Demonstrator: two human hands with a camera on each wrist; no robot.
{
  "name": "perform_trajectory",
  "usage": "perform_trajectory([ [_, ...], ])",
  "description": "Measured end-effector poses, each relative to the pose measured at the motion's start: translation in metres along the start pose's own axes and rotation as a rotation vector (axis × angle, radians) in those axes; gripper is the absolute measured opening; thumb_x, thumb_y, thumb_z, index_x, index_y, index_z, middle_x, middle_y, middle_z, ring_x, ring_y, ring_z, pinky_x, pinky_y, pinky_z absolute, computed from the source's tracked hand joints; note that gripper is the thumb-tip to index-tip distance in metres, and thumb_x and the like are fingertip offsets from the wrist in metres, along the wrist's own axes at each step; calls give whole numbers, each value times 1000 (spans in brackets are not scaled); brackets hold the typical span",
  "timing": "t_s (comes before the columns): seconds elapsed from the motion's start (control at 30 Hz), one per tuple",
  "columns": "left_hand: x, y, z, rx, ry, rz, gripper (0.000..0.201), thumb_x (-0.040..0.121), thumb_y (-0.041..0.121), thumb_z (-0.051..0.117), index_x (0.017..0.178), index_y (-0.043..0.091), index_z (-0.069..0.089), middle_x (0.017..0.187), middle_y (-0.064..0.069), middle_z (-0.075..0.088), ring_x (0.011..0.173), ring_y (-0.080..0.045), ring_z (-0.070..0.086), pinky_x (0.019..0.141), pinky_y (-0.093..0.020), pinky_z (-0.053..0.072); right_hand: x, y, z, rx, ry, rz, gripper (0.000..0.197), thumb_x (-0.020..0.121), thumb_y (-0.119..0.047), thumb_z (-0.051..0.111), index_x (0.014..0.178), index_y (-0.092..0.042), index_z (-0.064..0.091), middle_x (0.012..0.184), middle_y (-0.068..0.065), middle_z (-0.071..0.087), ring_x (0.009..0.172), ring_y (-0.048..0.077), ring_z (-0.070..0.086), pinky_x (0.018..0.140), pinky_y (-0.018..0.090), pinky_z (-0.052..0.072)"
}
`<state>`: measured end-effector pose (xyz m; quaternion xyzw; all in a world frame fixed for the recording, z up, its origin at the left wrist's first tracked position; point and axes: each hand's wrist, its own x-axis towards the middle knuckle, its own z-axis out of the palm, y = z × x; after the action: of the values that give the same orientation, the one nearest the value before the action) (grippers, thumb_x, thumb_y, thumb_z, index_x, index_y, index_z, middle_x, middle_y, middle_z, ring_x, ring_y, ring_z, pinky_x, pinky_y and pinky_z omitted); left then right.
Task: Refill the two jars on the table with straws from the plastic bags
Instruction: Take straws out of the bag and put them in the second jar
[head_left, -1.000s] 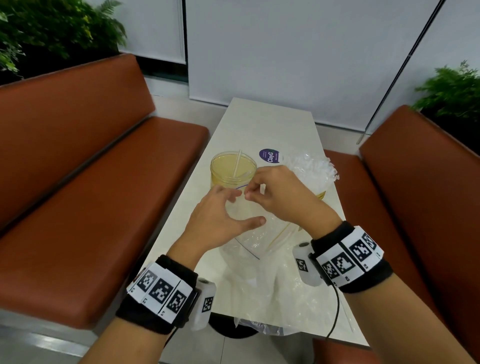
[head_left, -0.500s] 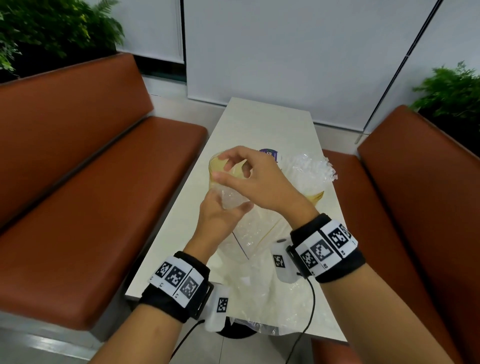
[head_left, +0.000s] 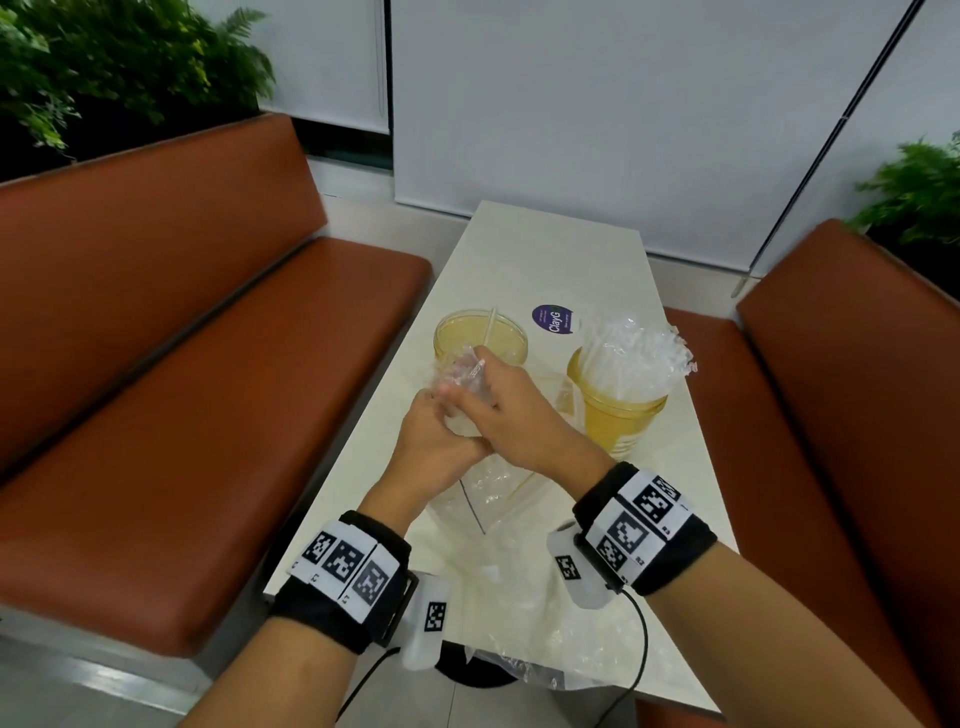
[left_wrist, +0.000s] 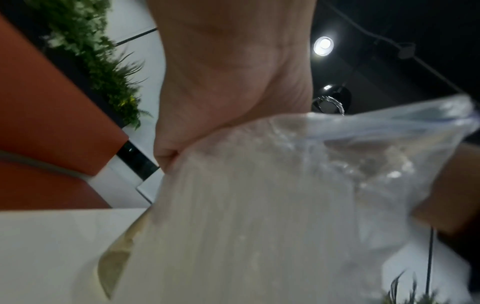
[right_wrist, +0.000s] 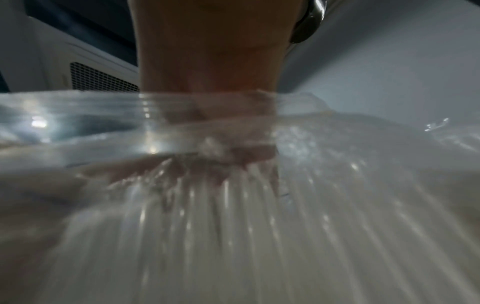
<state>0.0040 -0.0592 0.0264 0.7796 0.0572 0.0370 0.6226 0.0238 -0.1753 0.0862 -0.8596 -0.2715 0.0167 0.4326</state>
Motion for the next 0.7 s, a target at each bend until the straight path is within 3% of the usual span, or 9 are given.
perform_trajectory([
  [0.07,1,-3,-1,75,-22,-6,95,44,54,87,127,21,54,121,7,58,112,-7,57,84,-20,47,7,-4,1,38,78,-30,37,98,-47,54,107,-11,57,91,8,73,82,22,72,78,47,58],
  [0.17,-3,1,-6,127,-9,-33,81,65,49,89,131,17,55,122,5,49,113,-9,49,89,-22,39,18,-19,-3,119,100,-61,27,100,-42,55,104,-16,56,85,-3,72,77,6,71,77,30,59],
  [0.23,-5,1,-9,141,-7,-44,78,66,53,87,130,18,57,121,5,48,111,-10,48,89,-22,39,26,-31,-8,133,102,-122,18,103,-35,53,104,-17,56,79,-7,68,70,2,67,74,23,56],
  [0.33,-9,2,-15,164,-22,-36,74,60,60,87,123,28,64,117,6,48,109,-9,49,84,-23,41,45,-52,-24,189,176,-207,25,104,-30,52,117,-9,58,77,-5,65,65,7,65,72,30,57],
  [0.43,-10,-4,-23,130,-14,-41,63,58,57,90,113,39,65,116,10,47,110,-5,49,92,-27,43,67,-83,-54,289,250,-302,16,105,-27,50,106,-13,57,77,4,64,64,14,64,66,34,56],
  [0.5,-11,-8,-30,111,8,-41,62,59,55,90,114,38,67,113,13,46,105,0,48,95,-27,43,82,-103,-76,320,316,-383,11,106,-25,48,101,-17,54,80,6,63,68,17,64,66,31,57],
  [0.6,-12,-14,-39,89,32,-59,58,61,50,91,113,37,69,110,10,47,102,2,49,97,-28,45,107,-115,-101,354,413,-513,11,105,-20,48,102,-10,51,85,13,61,71,17,64,66,29,57],
  [0.7,-13,-19,-48,94,41,-77,56,62,46,92,112,36,70,112,6,50,102,2,50,95,-27,45,138,-96,-102,366,459,-500,15,104,-20,51,105,-5,50,83,13,59,72,20,62,68,31,56],
])
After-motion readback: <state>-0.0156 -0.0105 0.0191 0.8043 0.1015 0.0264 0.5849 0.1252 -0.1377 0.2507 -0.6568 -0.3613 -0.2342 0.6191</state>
